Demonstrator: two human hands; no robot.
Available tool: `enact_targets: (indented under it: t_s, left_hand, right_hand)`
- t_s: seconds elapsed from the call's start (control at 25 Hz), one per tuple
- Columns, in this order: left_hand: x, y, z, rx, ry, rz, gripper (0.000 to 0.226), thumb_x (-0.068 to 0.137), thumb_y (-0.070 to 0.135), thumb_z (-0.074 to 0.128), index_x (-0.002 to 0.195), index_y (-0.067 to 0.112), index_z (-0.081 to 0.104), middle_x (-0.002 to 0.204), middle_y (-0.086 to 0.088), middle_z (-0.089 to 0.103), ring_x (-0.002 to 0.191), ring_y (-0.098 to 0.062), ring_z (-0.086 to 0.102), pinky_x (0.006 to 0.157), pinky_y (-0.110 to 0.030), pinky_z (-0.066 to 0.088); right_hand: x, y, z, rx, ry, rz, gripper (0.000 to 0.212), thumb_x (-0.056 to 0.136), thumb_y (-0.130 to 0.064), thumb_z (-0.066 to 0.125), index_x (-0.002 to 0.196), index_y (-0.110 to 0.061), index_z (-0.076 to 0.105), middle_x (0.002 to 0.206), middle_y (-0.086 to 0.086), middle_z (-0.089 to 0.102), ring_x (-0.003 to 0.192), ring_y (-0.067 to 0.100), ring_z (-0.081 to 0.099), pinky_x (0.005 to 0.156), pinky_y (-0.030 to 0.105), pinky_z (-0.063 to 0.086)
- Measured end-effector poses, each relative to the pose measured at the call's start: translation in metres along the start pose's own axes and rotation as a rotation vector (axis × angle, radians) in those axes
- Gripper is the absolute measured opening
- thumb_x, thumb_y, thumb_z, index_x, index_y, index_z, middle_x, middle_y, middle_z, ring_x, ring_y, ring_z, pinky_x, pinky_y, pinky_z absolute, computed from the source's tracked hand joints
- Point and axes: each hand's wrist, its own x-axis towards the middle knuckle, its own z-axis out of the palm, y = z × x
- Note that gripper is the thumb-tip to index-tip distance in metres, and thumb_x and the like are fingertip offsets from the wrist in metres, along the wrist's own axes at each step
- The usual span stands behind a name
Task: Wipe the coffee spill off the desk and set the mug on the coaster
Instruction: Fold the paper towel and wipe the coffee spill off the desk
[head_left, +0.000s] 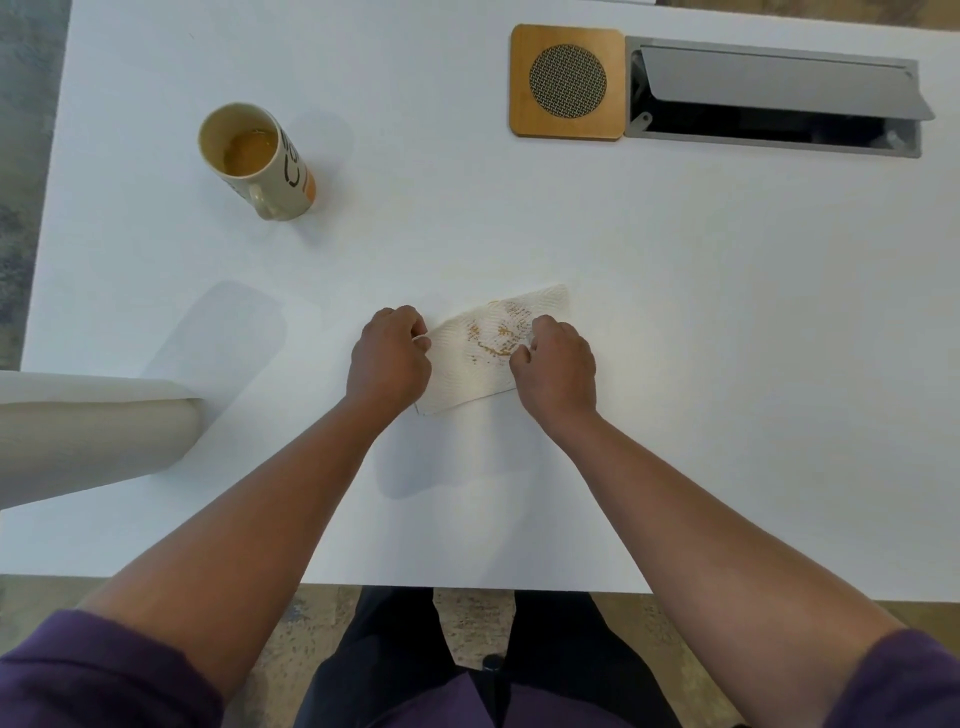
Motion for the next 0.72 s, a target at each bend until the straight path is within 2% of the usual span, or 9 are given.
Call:
enact_targets:
  t_s: [0.08,0.12,0.24,0.32,0.48,0.72]
  left_hand:
    - [0.003,0.0,-0.002,0.004,-0.005,-0.02,0.004,0.096,0.014,0.06,0.095,0.017,0.062,0.099,0.003,0.056,0.087,-0.02,0.05,0.073,-0.031,0.035]
    - [0.004,0.0,-0.003,0.007,-0.012,-0.025,0.003,0.095,0.016,0.06,0.094,0.018,0.062,0.099,0.004,0.057,0.087,-0.02,0.051,0.072,-0.032,0.036]
    - [0.005,-0.002,-0.005,0.006,-0.024,-0.028,0.003,0.094,0.021,0.061,0.095,0.018,0.061,0.092,0.005,0.061,0.086,-0.021,0.054,0.07,-0.032,0.039]
    - [0.004,-0.003,-0.005,-0.001,-0.008,-0.033,0.005,0.094,0.021,0.061,0.096,0.017,0.062,0.088,0.006,0.061,0.085,-0.021,0.054,0.07,-0.032,0.039]
    - [0.002,-0.002,-0.006,-0.039,0.007,-0.046,0.005,0.094,0.019,0.06,0.095,0.017,0.064,0.082,0.008,0.06,0.084,-0.021,0.055,0.071,-0.031,0.038]
    - [0.0,-0.007,-0.005,-0.1,0.021,-0.051,0.005,0.095,0.019,0.06,0.092,0.016,0.064,0.075,0.007,0.061,0.082,-0.023,0.058,0.07,-0.031,0.04]
  right_hand:
    - [-0.002,0.002,0.0,0.056,0.013,-0.012,0.005,0.09,-0.013,0.055,0.087,-0.011,0.052,0.095,0.012,0.058,0.093,0.036,0.056,0.069,0.035,0.037]
    - [-0.004,0.005,0.0,0.076,0.033,-0.018,0.006,0.089,-0.013,0.058,0.094,-0.009,0.057,0.103,0.011,0.058,0.098,0.034,0.055,0.073,0.035,0.04]
    - [-0.009,0.019,-0.001,-0.022,0.078,-0.028,0.041,0.09,-0.025,0.069,0.125,-0.008,0.059,0.13,0.01,0.05,0.114,0.031,0.046,0.092,0.039,0.044]
    - [-0.008,0.023,0.0,-0.095,0.077,-0.06,0.039,0.092,-0.027,0.067,0.124,-0.006,0.06,0.13,0.011,0.05,0.114,0.033,0.046,0.096,0.04,0.045]
    - [-0.008,0.012,0.008,-0.127,0.06,-0.103,0.026,0.095,-0.01,0.057,0.12,-0.003,0.062,0.126,0.013,0.05,0.11,0.033,0.048,0.09,0.036,0.045]
    - [-0.003,-0.001,0.014,-0.009,0.084,-0.083,0.032,0.089,0.007,0.05,0.113,-0.004,0.069,0.119,0.011,0.056,0.108,0.033,0.055,0.08,0.034,0.047]
